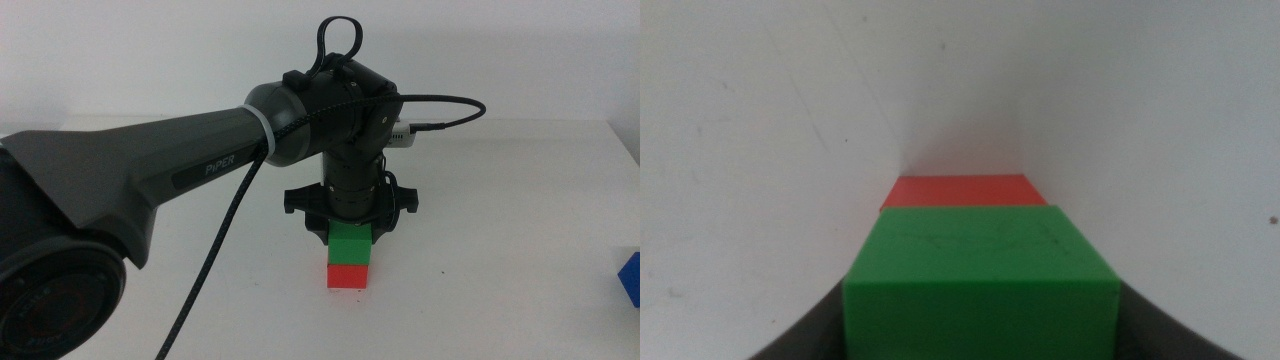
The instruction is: Stack red cubes first, then green, then blue cubes in a specific spot.
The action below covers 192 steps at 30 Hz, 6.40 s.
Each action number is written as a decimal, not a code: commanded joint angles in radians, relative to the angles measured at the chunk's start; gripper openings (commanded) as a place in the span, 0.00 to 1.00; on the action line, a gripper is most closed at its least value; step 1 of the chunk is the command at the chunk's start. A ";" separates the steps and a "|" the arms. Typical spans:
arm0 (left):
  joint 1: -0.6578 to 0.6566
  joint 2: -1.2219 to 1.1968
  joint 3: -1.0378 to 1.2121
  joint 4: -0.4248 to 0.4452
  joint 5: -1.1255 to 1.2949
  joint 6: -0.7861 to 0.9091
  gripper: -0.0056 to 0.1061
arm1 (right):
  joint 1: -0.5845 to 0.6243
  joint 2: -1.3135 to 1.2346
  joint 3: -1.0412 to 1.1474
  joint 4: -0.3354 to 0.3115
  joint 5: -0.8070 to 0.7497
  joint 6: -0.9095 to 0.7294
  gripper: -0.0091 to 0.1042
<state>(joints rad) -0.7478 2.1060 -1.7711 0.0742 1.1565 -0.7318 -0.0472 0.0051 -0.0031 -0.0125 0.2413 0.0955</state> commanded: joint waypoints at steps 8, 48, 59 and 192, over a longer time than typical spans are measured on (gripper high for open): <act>0.000 0.004 -0.007 0.041 -0.017 -0.018 0.68 | -0.002 -0.005 0.003 -0.006 -0.010 -0.003 0.83; 0.102 -1.245 0.695 -0.169 -0.211 0.597 0.89 | -0.002 -0.005 0.003 -0.006 -0.046 -0.003 0.83; 0.102 -1.245 0.695 -0.161 -0.227 0.597 0.89 | -0.002 0.353 -0.490 -0.083 0.359 0.106 0.83; 0.102 -1.245 0.695 -0.135 -0.320 0.603 0.89 | 0.390 1.047 -1.037 -0.157 0.535 0.289 0.90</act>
<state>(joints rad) -0.6468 0.8651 -1.0667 -0.0612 0.8505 -0.1277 0.4090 1.1186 -1.1251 -0.2403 0.8589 0.5093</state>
